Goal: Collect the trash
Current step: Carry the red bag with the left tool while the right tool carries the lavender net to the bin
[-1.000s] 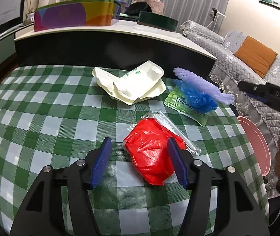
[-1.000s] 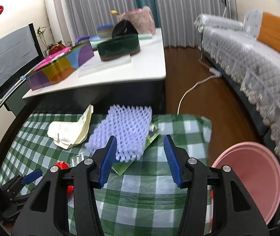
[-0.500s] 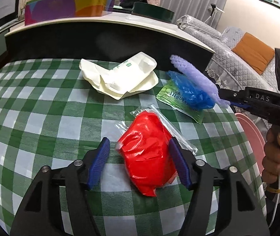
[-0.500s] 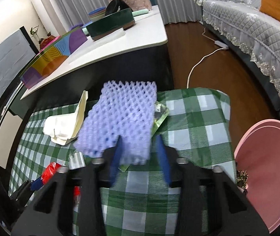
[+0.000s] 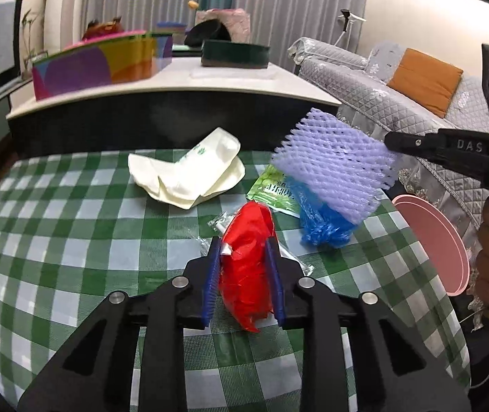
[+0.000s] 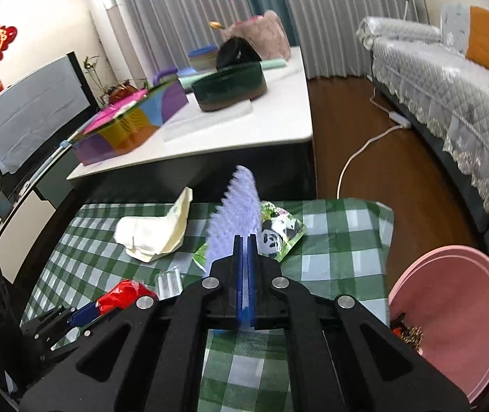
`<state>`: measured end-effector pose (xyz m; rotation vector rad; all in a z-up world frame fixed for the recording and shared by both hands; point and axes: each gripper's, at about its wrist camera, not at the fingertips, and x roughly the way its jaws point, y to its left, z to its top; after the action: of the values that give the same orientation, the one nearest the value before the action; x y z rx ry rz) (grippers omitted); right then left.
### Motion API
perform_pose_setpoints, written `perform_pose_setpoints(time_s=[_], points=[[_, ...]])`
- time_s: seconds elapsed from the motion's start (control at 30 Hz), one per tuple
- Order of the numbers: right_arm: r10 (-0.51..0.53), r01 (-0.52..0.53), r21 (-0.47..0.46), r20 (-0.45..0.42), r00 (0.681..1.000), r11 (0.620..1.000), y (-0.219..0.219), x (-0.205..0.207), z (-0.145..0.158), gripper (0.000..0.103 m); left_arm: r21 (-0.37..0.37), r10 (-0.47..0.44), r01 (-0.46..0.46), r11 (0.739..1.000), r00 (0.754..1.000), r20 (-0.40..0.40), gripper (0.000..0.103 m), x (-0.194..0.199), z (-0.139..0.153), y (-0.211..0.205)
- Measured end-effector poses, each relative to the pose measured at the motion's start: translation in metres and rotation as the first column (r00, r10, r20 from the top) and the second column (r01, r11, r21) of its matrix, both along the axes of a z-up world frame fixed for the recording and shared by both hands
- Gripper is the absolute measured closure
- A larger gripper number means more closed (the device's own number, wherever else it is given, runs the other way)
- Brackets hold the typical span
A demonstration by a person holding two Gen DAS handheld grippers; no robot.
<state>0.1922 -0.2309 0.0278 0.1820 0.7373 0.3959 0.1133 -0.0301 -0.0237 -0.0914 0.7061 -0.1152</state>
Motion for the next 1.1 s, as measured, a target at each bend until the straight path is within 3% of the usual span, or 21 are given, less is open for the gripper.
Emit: perform_pose_setpoints(time_s=[0.63, 1.1], points=[[-0.004, 0.000, 0.031, 0.132, 0.991, 1.000, -0.037, -0.060, 0.051, 0.101, 0.055, -0.017, 0.012, 0.998, 0.995, 0.096, 0.079, -0.039, 0.036, -0.014], [-0.029, 0.039, -0.044, 0.208, 0.978, 0.998, -0.056, -0.090, 0.064, 0.101, 0.046, -0.029, 0.023, 0.999, 0.993, 0.113, 0.079, -0.045, 0.045, -0.027]])
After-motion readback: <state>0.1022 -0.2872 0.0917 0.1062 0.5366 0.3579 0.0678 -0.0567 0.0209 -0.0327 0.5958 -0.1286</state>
